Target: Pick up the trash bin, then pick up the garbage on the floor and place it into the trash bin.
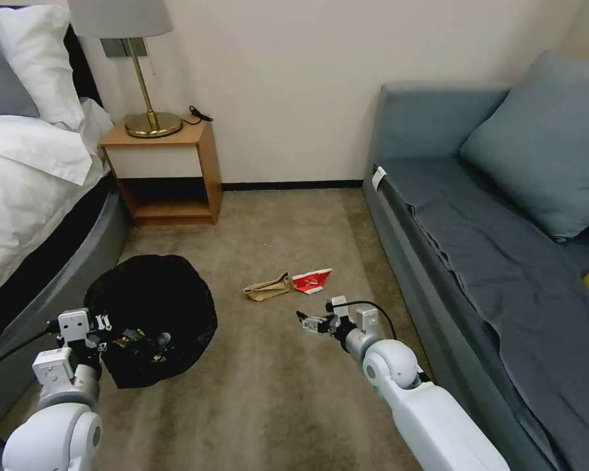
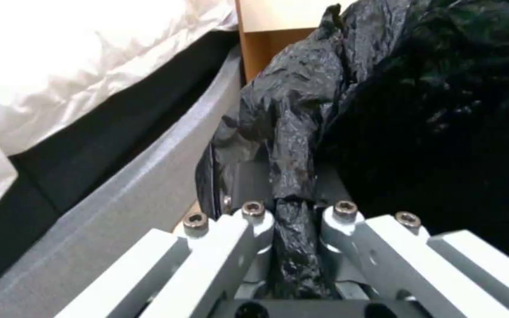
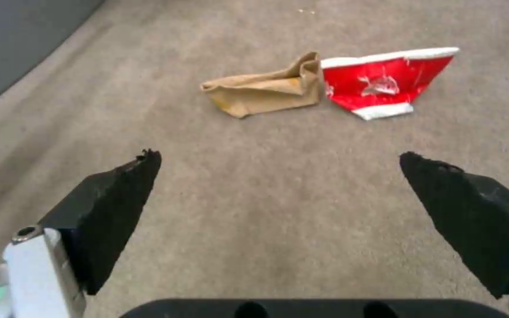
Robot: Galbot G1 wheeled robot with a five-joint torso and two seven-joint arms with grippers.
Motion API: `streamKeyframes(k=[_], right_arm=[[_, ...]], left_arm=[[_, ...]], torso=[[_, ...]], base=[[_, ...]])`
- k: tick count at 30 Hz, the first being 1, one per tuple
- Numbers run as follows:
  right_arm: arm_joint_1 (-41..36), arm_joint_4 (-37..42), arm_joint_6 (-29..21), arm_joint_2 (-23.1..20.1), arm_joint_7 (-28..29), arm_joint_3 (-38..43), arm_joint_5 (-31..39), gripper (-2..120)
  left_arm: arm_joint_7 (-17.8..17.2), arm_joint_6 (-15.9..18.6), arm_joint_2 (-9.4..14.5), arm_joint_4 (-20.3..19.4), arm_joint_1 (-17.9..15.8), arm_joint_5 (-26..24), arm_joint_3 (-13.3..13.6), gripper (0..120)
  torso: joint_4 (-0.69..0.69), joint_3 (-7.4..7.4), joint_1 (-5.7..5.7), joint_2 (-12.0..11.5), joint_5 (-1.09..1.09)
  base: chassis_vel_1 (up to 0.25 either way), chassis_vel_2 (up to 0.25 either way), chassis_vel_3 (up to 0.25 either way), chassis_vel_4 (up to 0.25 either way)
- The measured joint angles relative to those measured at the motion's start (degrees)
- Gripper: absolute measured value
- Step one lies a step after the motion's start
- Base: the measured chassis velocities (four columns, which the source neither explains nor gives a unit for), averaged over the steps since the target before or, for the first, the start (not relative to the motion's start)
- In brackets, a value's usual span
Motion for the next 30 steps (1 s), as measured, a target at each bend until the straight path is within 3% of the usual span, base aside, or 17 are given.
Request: streamKeyframes(k=[30], right_arm=[[-1.25,-3.23,1.33,1.96,1.02,1.03,-2.01,100]], left_arm=[[0.11,-3.42,-0.10,1.07,2.51,0.06,-1.22,4]], torso=[[0.00,0.00,0.00,0.00,0.00]], base=[[-0.003,0.003,0.005,-0.002]])
